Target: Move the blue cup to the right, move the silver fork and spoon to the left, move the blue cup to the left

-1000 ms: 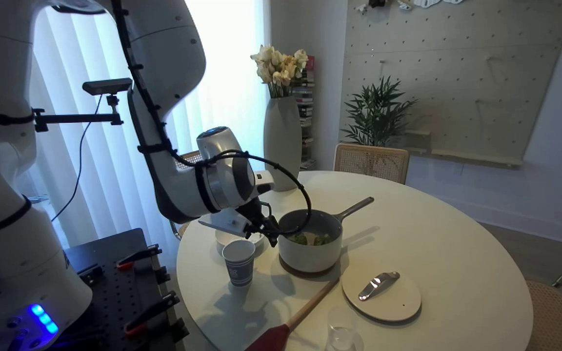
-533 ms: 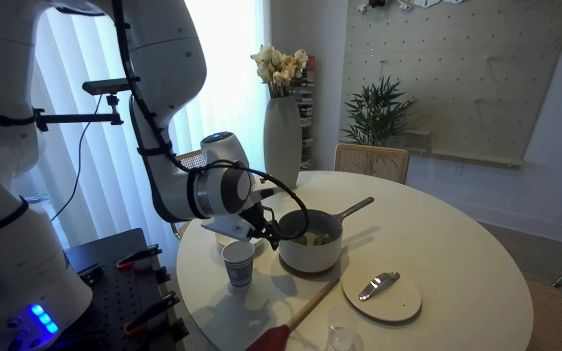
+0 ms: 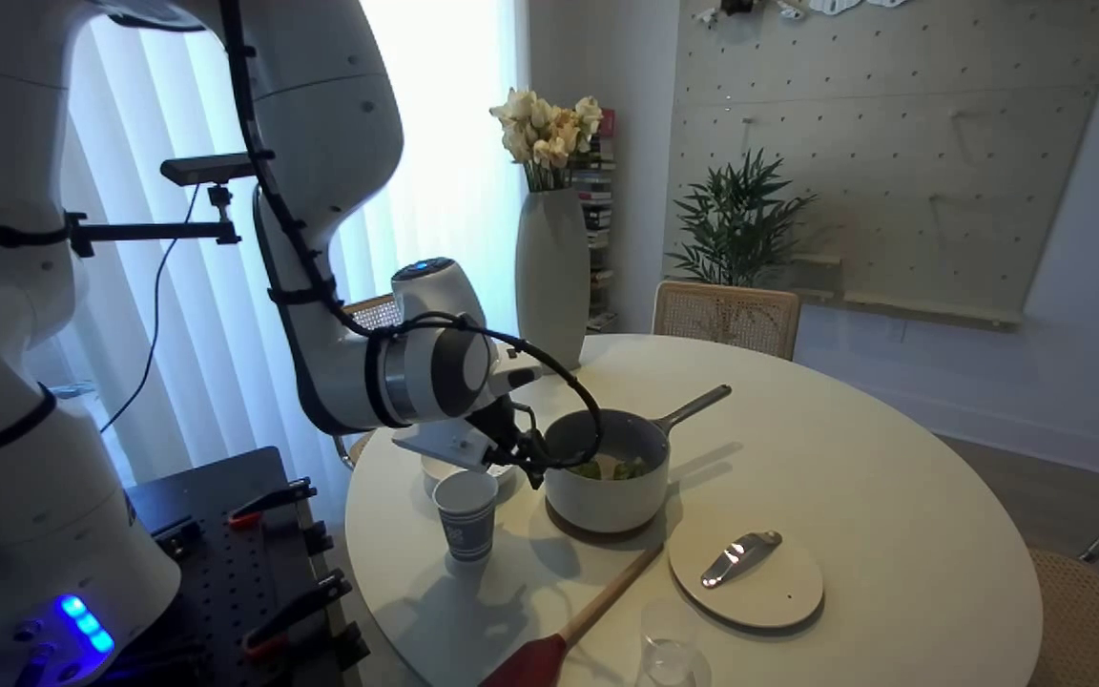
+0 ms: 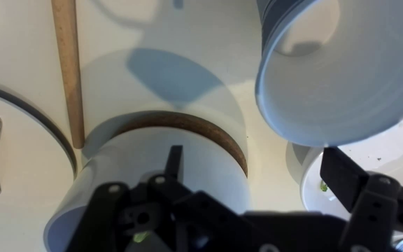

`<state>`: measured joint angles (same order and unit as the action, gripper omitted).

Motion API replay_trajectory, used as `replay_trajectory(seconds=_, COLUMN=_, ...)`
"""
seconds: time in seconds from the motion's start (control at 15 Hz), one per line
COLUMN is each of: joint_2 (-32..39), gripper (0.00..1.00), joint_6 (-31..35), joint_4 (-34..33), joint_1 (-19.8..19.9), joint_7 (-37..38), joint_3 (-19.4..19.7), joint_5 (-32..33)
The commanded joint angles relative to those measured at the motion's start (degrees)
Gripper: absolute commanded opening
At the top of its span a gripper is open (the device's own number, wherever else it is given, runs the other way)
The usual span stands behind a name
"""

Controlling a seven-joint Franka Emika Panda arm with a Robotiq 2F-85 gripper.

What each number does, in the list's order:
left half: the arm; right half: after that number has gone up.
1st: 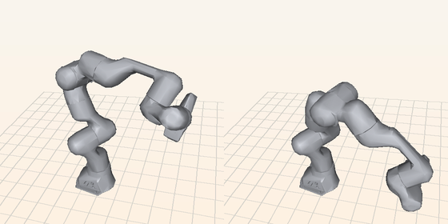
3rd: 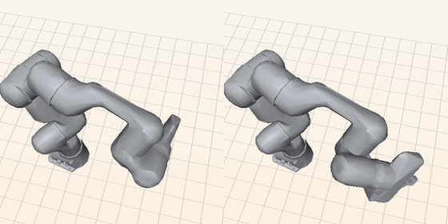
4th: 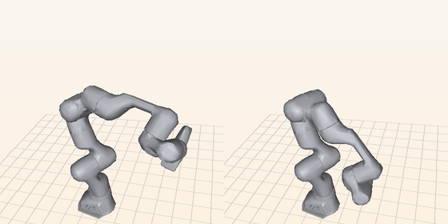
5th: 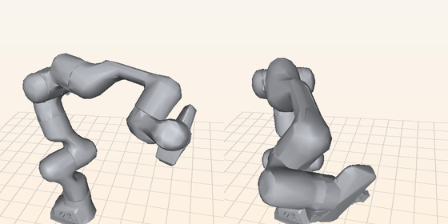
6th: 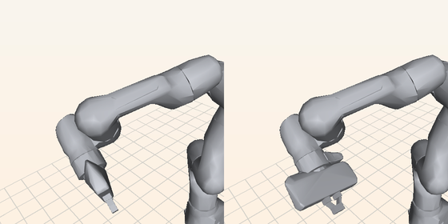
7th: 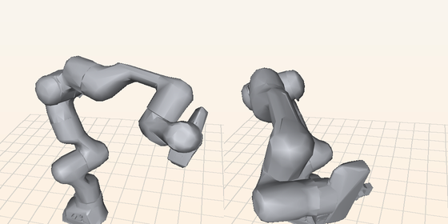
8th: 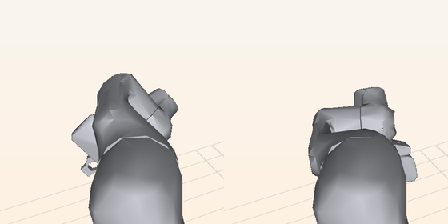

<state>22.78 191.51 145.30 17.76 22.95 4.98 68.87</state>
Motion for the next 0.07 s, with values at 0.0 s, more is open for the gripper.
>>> replay_trajectory(seconds=0.0, joint_2=-0.5, gripper=1.0, joint_6=0.2, joint_4=2.1, joint_1=-0.3, joint_7=-8.3, joint_3=-0.5, joint_5=-8.9)
